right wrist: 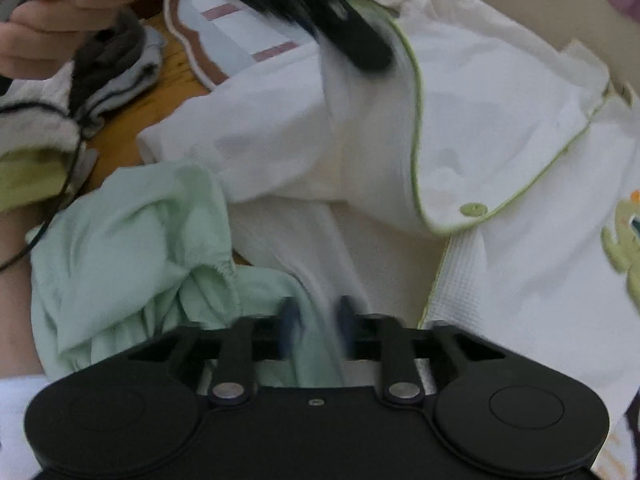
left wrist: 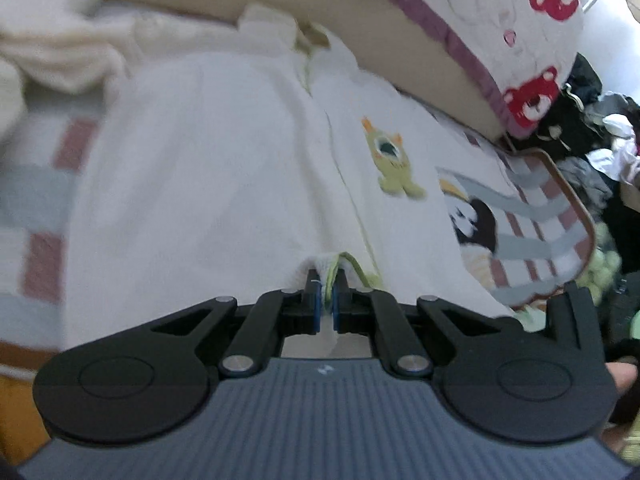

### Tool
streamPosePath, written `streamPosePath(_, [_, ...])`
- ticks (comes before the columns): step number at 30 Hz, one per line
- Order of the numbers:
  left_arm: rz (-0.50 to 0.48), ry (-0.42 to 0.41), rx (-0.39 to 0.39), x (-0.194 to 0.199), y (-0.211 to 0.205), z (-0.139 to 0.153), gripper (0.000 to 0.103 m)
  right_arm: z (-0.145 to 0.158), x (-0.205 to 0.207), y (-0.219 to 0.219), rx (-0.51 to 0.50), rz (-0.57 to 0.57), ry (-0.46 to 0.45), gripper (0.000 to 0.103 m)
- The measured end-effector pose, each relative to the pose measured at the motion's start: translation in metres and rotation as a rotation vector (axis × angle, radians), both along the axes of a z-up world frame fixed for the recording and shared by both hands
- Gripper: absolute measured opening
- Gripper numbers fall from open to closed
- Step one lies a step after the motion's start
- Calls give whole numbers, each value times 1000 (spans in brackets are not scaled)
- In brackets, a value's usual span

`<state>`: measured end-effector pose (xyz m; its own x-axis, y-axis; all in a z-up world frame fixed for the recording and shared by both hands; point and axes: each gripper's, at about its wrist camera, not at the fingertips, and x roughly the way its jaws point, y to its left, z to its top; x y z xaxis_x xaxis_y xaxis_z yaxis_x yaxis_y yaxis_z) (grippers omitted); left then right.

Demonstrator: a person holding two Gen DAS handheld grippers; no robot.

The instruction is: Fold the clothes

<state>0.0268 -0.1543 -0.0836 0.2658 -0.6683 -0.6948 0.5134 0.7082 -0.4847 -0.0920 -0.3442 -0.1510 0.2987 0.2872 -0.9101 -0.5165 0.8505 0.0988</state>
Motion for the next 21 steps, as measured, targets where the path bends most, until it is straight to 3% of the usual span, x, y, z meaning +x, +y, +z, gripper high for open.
streamPosePath(5, [53, 45, -103, 16, 18, 5, 5, 14, 12, -28, 190, -110, 44, 2])
streamPosePath(9, [0, 70, -151, 14, 11, 5, 5, 23, 11, -32, 179, -127, 19, 2])
streamPosePath(13, [-93, 82, -92, 1, -9, -1, 6, 20, 8, -21, 135, -101, 0, 5])
streamPosePath(17, [-130, 92, -32, -10, -22, -11, 7, 11, 7, -8, 65, -76, -12, 17])
streamPosePath(18, [-132, 96, -25, -12, -23, -13, 7, 10, 5, -6, 40, -75, -14, 26])
streamPosePath(21, [-131, 97, -19, -14, -25, -16, 7, 10, -3, -3, -23, -53, -34, 39])
